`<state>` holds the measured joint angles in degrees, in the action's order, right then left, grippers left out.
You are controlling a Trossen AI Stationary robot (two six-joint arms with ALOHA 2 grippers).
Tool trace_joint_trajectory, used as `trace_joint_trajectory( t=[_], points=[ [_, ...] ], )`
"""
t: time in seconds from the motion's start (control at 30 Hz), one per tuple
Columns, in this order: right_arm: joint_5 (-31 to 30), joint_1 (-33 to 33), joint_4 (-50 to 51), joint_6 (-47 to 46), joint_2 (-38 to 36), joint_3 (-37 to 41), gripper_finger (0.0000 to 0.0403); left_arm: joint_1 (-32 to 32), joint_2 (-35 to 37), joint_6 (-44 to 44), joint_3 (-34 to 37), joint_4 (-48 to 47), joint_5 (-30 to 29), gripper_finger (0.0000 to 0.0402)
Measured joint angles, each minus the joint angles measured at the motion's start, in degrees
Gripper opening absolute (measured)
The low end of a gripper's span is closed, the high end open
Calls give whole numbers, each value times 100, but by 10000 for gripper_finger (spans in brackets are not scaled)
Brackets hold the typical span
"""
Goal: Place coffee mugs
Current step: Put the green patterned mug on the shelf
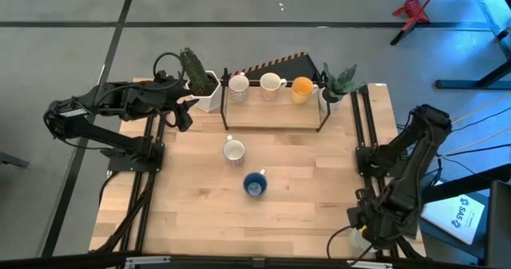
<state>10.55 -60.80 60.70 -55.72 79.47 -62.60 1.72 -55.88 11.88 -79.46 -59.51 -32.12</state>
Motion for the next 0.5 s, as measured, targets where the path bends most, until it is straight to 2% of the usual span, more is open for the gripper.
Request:
trace_joint_trajectory(
  t=[0.3,0.4,0.5],
  points=[
    [109,4,-607,22,3,753,224,2,0,4,0,0,-22,129],
    [135,7,-833,20,3,892,194,1,0,7,0,0,-46,129],
    [255,7,-996,9,3,989,142,1,0,2,0,0,-91,129]
  ],
)
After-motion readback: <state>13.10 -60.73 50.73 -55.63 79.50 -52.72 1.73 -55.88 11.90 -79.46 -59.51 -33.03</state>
